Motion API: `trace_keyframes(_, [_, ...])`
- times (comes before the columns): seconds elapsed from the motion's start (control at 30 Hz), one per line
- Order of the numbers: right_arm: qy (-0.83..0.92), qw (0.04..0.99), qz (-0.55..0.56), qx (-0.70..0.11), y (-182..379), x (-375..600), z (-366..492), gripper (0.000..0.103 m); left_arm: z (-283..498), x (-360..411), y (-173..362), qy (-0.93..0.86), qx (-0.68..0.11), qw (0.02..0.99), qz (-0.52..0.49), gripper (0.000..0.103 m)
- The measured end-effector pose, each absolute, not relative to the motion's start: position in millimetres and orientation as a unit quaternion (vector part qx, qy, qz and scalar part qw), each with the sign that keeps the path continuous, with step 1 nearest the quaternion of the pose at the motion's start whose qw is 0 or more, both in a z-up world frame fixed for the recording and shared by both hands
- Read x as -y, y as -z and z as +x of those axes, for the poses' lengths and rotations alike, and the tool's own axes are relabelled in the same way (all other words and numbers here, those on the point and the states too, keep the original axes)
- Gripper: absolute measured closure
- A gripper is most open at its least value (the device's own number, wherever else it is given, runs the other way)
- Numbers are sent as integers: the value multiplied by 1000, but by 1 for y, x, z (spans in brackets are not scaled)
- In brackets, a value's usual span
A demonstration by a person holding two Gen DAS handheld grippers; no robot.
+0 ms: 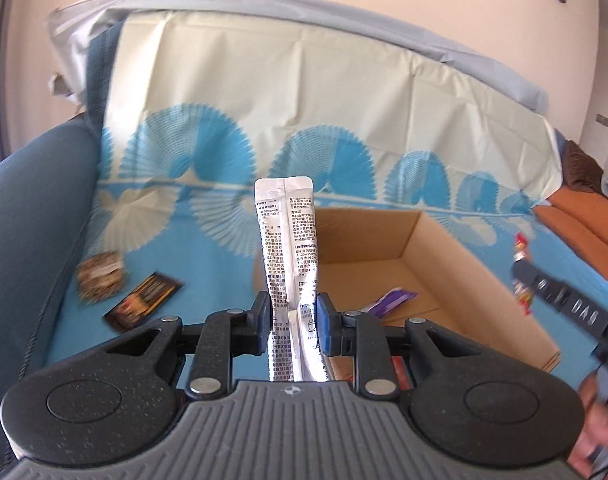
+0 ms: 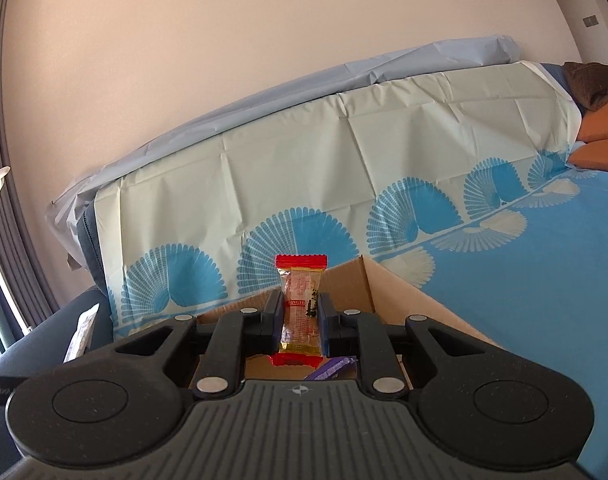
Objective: Organize snacks
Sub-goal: 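Carry the red candy and silver stick pack over the box with both grippers, then open both grippers to drop the candy and stick pack into the box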
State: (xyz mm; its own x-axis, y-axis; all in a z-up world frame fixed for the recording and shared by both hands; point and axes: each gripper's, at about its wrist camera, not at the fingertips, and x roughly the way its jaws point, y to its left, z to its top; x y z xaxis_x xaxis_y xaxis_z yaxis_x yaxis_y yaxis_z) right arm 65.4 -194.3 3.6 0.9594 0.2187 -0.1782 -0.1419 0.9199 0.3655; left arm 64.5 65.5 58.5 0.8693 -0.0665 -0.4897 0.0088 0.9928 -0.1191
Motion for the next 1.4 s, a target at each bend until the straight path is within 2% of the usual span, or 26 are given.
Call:
trace_keyframes(0.3, [-101, 971, 183, -114, -3, 198, 68, 85, 102, 13, -80, 83, -238, 967, -47, 77])
trace_keyframes(0.47, [-114, 968, 180, -135, -1, 196, 74, 79, 110, 27, -79, 105, -253, 961, -47, 69])
trace_keyframes(0.5, [-114, 967, 180, -141, -1, 195, 75, 63, 109, 25, -77, 104, -253, 961, -47, 67])
trace_keyframes(0.57, [-109, 969, 174, -139, -1, 193, 74, 42, 104, 17, -72, 98, -255, 961, -50, 65])
trace_keyframes(0.6, [-109, 970, 170, -138, -1, 192, 73, 40, 102, 12, -68, 94, -259, 960, -54, 64])
trace_keyframes(0.97, [-102, 979, 99, -149, -2, 161, 66, 36, 61, -49, -51, 42, -229, 968, -89, 62])
trace_keyframes(1.13, [-97, 981, 82, -148, -2, 154, 60, 36, 45, -81, -48, 12, -207, 974, -86, 57])
trace_keyframes(1.4, [-107, 982, 38, -149, -2, 129, 51, 33, 37, -141, -24, 1, -222, 974, -54, 57])
